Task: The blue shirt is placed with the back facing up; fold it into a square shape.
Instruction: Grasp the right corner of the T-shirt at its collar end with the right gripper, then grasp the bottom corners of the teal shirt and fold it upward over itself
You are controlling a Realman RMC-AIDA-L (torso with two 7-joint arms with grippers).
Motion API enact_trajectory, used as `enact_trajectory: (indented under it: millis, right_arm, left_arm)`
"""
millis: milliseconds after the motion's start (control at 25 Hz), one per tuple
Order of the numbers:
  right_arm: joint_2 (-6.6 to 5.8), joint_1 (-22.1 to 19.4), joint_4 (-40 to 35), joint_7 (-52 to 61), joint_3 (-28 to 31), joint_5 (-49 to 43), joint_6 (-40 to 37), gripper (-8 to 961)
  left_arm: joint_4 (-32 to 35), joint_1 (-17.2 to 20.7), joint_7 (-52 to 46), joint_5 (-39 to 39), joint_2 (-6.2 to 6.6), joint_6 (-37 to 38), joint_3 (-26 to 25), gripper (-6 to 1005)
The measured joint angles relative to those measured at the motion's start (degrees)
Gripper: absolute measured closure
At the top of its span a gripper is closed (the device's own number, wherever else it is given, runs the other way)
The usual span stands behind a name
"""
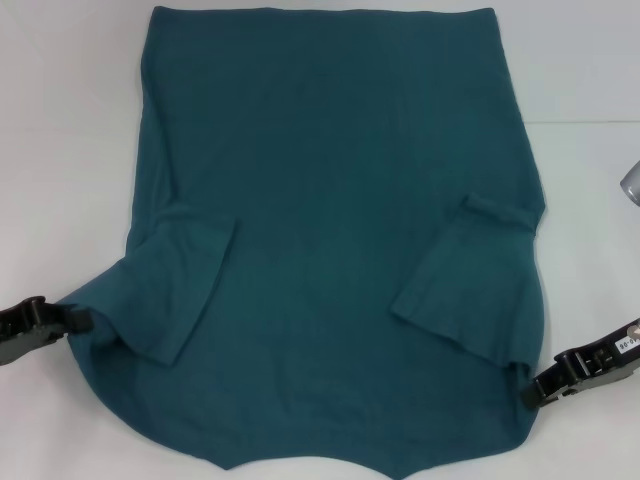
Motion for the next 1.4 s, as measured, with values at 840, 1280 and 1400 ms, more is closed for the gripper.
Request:
enact_trajectory:
  millis: [840, 1280, 1400]
  right_arm:
    - [-3.06, -5.5, -1.5, -3.7, 5.4, 0.6, -9.7, 892]
    - [-4.16, -8.3, -1.7, -5.9, 5.5, 0.3, -15.2, 892]
    - [-4.19, -8.1, -1.6, -6.3, 7.1, 0.8, -13.0, 892]
  left_arm:
    - [2.3, 1.1, 0.8, 3.3, 1.51, 13.0, -0.1, 1000]
    - [7.8, 4.6, -0.1, 9.5, 0.89, 21.7, -0.1, 999]
    - [6.9, 4.1, -0.1, 8.9, 0.88, 20.5, -0.2, 1000]
